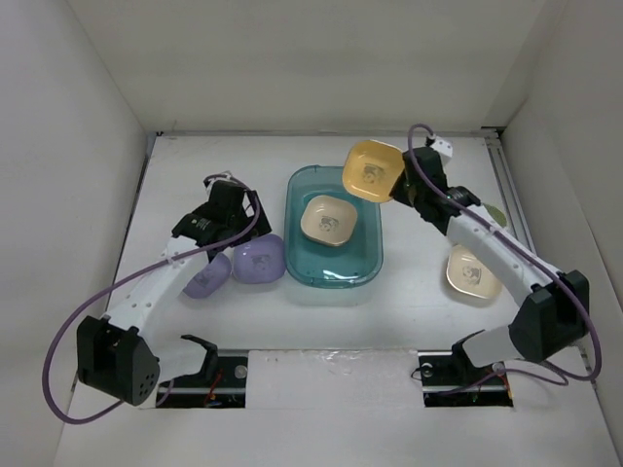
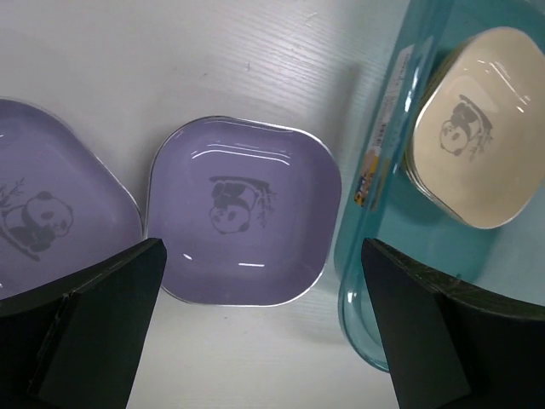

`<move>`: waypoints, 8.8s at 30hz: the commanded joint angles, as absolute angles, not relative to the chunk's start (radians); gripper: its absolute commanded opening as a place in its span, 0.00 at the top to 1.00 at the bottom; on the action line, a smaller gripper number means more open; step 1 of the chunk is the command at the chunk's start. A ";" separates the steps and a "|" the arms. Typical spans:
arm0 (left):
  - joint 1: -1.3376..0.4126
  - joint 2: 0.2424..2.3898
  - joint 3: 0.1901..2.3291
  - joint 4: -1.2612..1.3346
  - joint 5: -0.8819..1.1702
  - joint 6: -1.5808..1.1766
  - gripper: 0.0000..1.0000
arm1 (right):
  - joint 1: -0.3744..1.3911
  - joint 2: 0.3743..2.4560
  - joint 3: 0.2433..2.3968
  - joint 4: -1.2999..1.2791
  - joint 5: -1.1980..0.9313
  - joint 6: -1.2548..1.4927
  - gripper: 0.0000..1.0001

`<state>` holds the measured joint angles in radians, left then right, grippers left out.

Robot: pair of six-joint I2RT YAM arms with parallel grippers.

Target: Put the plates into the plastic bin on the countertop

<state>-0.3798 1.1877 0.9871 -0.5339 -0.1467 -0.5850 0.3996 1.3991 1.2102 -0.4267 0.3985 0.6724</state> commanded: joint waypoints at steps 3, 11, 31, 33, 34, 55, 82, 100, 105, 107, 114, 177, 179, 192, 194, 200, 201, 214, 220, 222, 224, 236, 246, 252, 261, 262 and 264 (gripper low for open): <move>-0.382 1.241 0.974 -0.520 -0.218 -0.595 0.00 | 0.520 1.499 1.255 -0.358 0.336 0.643 1.00; -0.382 1.411 1.064 -0.541 -0.215 -0.575 0.00 | 0.609 1.655 1.284 -0.304 0.305 0.670 1.00; -0.368 1.511 1.074 -0.529 -0.284 -0.595 0.05 | 0.695 1.465 1.266 -0.272 0.330 0.681 0.09; -0.328 1.520 1.074 -0.517 -0.252 -0.595 0.05 | 0.695 1.442 1.240 -0.262 0.330 0.681 0.09; -0.318 1.520 1.063 -0.508 -0.242 -0.604 0.05 | 0.704 1.424 1.239 -0.262 0.330 0.672 0.09; -0.318 1.654 1.055 -0.468 -0.270 -0.640 0.36 | 0.695 1.384 1.161 -0.235 0.311 0.641 0.09; -0.288 1.773 1.377 -0.754 -0.692 -0.906 1.00 | 0.654 1.394 1.152 -0.244 0.302 0.614 0.09; -0.540 1.591 1.675 -0.507 -0.596 -0.436 1.00 | 0.275 1.114 1.003 -0.327 0.213 0.516 0.08; -0.540 1.635 1.649 -0.408 -0.223 -0.337 1.00 | 0.147 1.040 0.982 -0.365 0.155 0.483 0.08; -0.540 1.664 1.640 -0.388 -0.154 -0.318 1.00 | 0.097 1.007 0.971 -0.376 0.134 0.474 0.08; -0.540 1.752 1.588 -0.324 -0.044 -0.318 1.00 | 0.009 0.948 0.951 -0.411 0.095 0.445 0.08; -0.048 1.149 1.023 -0.574 -0.348 -0.655 0.00 | 0.296 1.628 1.578 -0.535 0.244 0.451 1.00; -0.048 1.160 1.023 -0.584 -0.348 -0.655 0.00 | 0.383 1.618 1.591 -0.535 0.258 0.489 1.00; -0.048 1.169 1.014 -0.632 -0.402 -0.696 0.00 | 0.675 1.874 1.831 -0.609 0.328 0.767 1.00; -0.048 1.169 1.014 -0.660 -0.430 -0.719 0.00 | 0.701 1.905 1.854 -0.609 0.337 0.767 1.00; -0.048 1.169 1.014 -0.672 -0.439 -0.719 0.00 | 0.741 1.970 1.913 -0.624 0.348 0.816 1.00; -0.048 1.169 1.014 -0.672 -0.439 -0.719 0.00 | 0.741 1.970 1.913 -0.624 0.348 0.816 1.00; -0.048 1.223 0.965 -0.707 -0.356 -0.807 0.00 | 0.830 1.816 1.924 -0.594 0.439 0.735 0.00; -0.048 1.190 0.842 -0.698 -0.284 -0.940 0.00 | 0.830 1.638 1.757 -0.462 0.403 0.637 0.00; -0.048 1.180 0.804 -0.690 -0.272 -0.972 0.00 | 0.830 1.611 1.714 -0.450 0.373 0.612 0.00; -0.048 1.148 0.781 -0.634 -0.220 -0.951 0.00 | 0.819 1.592 1.688 -0.431 0.336 0.571 0.00; -0.048 1.365 0.933 -0.460 -0.152 -0.847 0.00 | 0.741 1.549 1.537 -0.381 0.249 0.528 0.00; -0.048 1.591 0.902 -0.354 -0.129 -0.879 0.51 | 0.615 1.479 1.428 -0.380 0.207 0.509 0.00; -0.058 1.614 0.962 -0.370 -0.165 -0.865 1.00 | 0.485 1.289 1.287 -0.388 0.173 0.472 0.00; -0.118 1.456 1.259 -0.383 -0.122 -0.634 1.00 | 0.057 0.990 0.970 -0.410 0.115 0.451 0.00; -0.118 1.456 1.290 -0.394 -0.047 -0.615 1.00 | 0.031 0.979 0.953 -0.419 0.100 0.451 0.00; -0.127 1.465 1.363 -0.394 0.036 -0.591 1.00 | -0.041 0.969 0.908 -0.419 0.068 0.451 0.00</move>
<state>-0.1192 1.5188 1.2644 -0.4080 -0.0906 -0.6888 0.0143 0.9844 0.9485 -0.4290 0.1349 0.4667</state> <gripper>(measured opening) 0.009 0.999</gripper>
